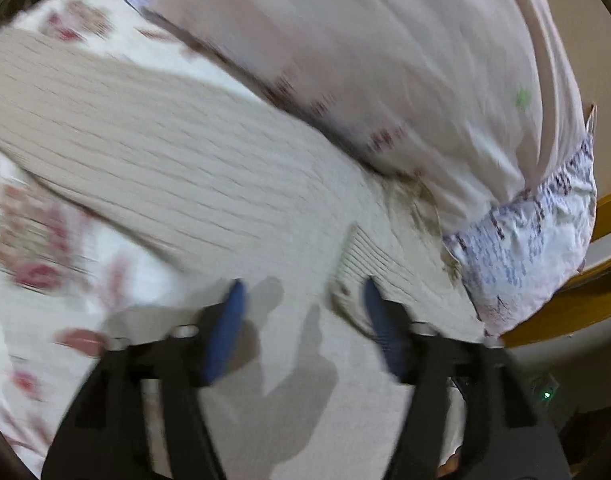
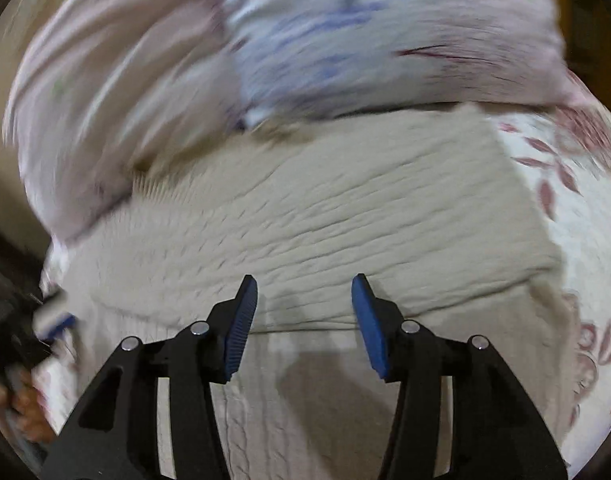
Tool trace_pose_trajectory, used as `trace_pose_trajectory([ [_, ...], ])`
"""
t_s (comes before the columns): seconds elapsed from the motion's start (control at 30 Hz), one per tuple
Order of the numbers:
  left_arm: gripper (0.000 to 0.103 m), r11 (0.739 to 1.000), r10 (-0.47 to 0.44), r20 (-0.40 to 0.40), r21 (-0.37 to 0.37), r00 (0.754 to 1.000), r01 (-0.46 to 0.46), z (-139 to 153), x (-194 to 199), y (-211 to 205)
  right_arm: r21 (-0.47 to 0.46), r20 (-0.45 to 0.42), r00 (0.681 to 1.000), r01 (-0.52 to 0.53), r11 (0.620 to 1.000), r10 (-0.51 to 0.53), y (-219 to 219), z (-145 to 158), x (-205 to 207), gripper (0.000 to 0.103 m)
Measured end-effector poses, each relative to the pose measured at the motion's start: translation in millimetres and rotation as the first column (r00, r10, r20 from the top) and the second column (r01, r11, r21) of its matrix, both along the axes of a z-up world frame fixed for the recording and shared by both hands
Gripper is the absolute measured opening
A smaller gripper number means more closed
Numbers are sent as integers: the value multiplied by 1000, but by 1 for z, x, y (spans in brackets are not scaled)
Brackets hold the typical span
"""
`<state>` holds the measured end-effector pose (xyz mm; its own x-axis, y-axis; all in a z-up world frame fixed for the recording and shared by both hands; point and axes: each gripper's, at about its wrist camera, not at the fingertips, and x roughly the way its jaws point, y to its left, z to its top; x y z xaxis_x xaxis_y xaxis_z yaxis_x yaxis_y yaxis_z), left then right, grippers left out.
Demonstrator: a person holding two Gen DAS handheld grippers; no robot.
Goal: Fold small clothes
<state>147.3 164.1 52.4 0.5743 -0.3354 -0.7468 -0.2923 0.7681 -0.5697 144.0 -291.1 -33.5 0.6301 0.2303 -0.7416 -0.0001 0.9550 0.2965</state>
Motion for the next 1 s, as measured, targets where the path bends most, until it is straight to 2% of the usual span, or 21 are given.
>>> trace_pose_trajectory([
  [0.07, 84, 999, 47, 18, 27, 999, -48, 7, -13, 23, -108, 6, 1000, -28, 994, 29, 17, -3, 0, 63],
  [0.1, 84, 997, 71, 25, 37, 997, -72, 9, -19, 34, -128, 4, 999, -45, 991, 46, 22, -3, 0, 67],
  [0.2, 84, 985, 160, 37, 56, 986, -162, 11, -35, 70, -85, -5, 999, -39, 996, 38, 18, -1, -1, 68],
  [0.27, 83, 974, 222, 21, 28, 975, -223, 6, -43, 92, -27, -11, 1000, -24, 999, 24, 8, 2, -3, 68],
  [0.33, 76, 960, 280, -1, -26, 960, -279, -4, -49, 112, 2, -16, 1000, -18, 1000, 18, 1, 5, -5, 68],
  [0.4, 68, 931, 348, -33, -106, 937, -349, -17, -52, 130, 16, -18, 1000, -18, 1000, 19, -3, 10, -8, 69],
  [0.5, 58, 869, 433, -84, -226, 898, -440, -37, -54, 152, 43, -28, 999, -23, 999, 24, 1, 14, -9, 69],
  [0.53, 58, 844, 462, -81, -265, 883, -466, -41, -55, 158, 49, -29, 999, -24, 998, 26, 1, 15, -11, 69],
  [0.7, 52, 788, 524, -87, -328, 848, -521, -50, -49, 175, 57, -32, 999, -18, 998, 20, -2, 17, -18, 69],
  [0.8, 46, 738, 567, -96, -381, 818, -556, -56, -46, 185, 61, -33, 999, -7, 998, 9, -7, 18, -19, 69],
  [0.87, 41, 724, 581, -96, -393, 808, -567, -58, -44, 191, 61, -32, 999, 2, 998, 0, -11, 19, -22, 69],
  [0.93, 35, 720, 588, -94, -390, 803, -573, -60, -41, 195, 63, -33, 999, 7, 998, -5, -14, 19, -23, 69],
  [1.0, 19, 716, 592, -102, -387, 799, -580, -61, -39, 195, 62, -35, 999, 11, 998, -9, -17, 19, -25, 69],
])
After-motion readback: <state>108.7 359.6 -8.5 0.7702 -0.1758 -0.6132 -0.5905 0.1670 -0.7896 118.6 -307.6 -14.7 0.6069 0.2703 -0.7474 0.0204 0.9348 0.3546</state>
